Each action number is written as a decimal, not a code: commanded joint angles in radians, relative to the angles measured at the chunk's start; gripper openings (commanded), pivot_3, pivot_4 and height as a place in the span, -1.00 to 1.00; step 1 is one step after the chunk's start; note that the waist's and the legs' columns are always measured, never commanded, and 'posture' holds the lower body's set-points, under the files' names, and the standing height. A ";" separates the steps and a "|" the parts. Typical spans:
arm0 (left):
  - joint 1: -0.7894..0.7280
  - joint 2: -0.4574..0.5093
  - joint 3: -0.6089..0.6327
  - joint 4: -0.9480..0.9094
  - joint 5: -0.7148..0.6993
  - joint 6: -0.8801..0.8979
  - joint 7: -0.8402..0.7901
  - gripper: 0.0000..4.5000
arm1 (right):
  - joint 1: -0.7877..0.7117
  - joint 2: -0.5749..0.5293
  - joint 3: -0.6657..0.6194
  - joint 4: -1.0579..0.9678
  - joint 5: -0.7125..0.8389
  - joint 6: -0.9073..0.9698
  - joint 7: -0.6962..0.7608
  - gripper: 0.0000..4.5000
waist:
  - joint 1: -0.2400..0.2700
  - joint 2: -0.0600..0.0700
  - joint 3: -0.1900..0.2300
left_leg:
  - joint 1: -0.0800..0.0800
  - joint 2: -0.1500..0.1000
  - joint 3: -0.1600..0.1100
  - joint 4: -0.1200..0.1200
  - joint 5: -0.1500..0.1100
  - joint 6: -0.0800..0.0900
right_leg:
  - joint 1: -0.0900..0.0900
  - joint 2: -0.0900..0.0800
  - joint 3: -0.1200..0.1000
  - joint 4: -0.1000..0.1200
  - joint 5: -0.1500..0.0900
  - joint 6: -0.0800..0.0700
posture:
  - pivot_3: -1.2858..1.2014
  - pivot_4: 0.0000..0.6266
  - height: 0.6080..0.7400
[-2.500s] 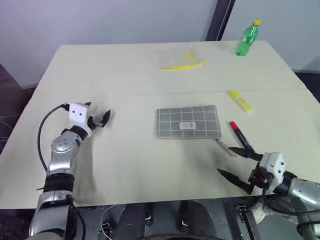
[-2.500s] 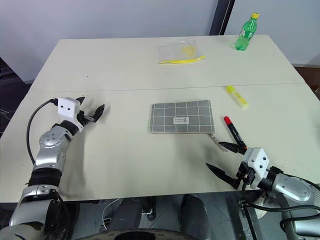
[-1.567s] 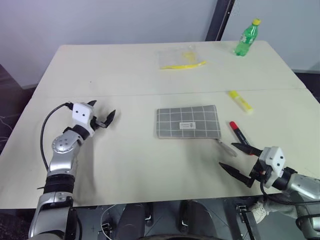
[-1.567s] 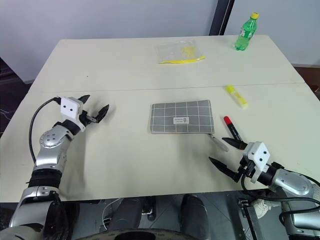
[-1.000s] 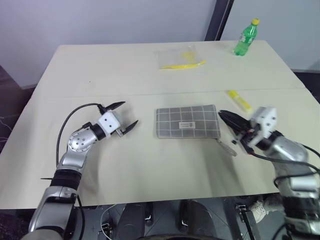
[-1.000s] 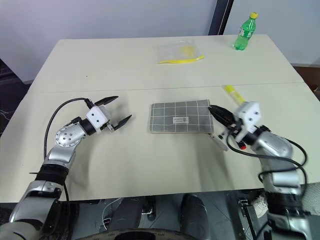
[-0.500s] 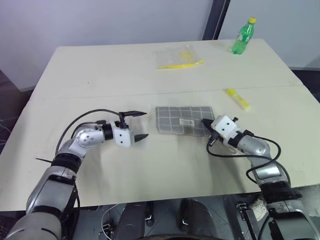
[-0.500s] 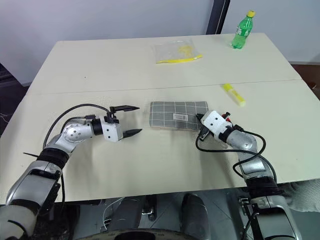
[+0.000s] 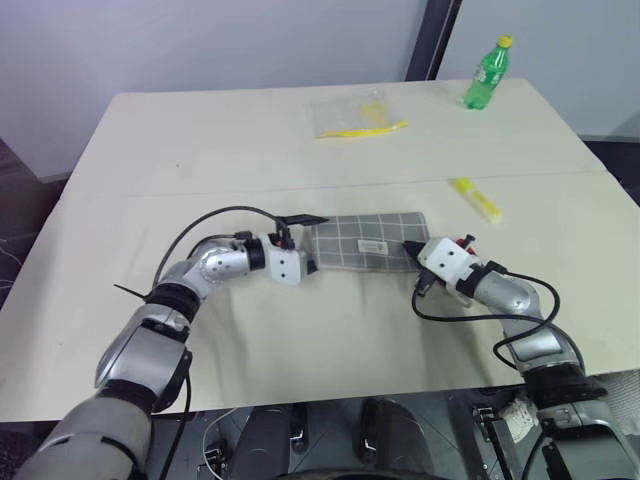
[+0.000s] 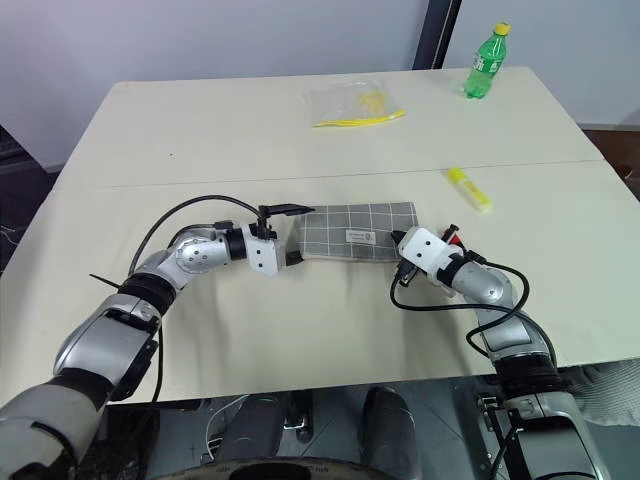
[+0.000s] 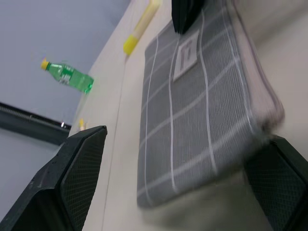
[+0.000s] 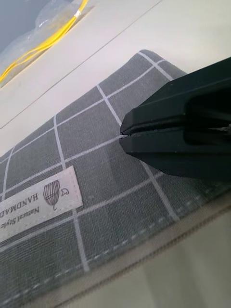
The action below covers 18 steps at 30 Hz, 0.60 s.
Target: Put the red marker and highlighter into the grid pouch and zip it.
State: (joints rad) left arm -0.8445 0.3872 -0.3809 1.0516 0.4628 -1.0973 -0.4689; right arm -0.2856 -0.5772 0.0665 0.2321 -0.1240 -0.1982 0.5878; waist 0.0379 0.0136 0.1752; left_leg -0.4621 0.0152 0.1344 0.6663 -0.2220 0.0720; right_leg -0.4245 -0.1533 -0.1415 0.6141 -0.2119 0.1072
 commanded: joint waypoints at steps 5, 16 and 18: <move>-0.008 -0.018 -0.049 0.055 0.008 0.004 -0.047 -0.73 | 0.011 -0.006 -0.012 -0.055 0.020 0.012 0.002 -1.00 | 0.000 0.000 -0.001 | 0.001 0.000 0.000 0.000 0.000 0.000 | 0.000 0.000 0.000 0.000 0.000 0.000 | 0.03 -0.52 1.00; 0.034 -0.004 0.007 0.014 -0.120 0.052 -0.120 -1.00 | 0.037 0.024 -0.108 -0.257 0.292 0.222 0.098 0.32 | -0.009 0.000 -0.001 | 0.001 0.001 0.000 0.000 0.000 0.001 | 0.000 0.000 0.000 0.000 0.000 0.000 | 0.03 -0.52 1.00; 0.060 0.002 0.033 -0.023 -0.167 0.080 -0.138 -1.00 | 0.056 0.009 -0.135 -0.320 0.337 0.295 0.103 0.77 | -0.011 0.000 -0.001 | 0.001 0.001 0.000 0.000 0.000 0.001 | 0.000 0.000 0.000 0.000 0.000 0.000 | 0.03 -0.52 1.00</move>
State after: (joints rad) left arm -0.8246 0.3822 -0.3460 1.0348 0.3142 -1.0402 -0.5717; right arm -0.2422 -0.5553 -0.0237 -0.0202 0.1612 0.0524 0.6867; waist 0.0273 0.0140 0.1742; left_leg -0.4614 0.0160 0.1342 0.6663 -0.2227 0.0731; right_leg -0.4249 -0.1536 -0.1414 0.6144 -0.2118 0.1073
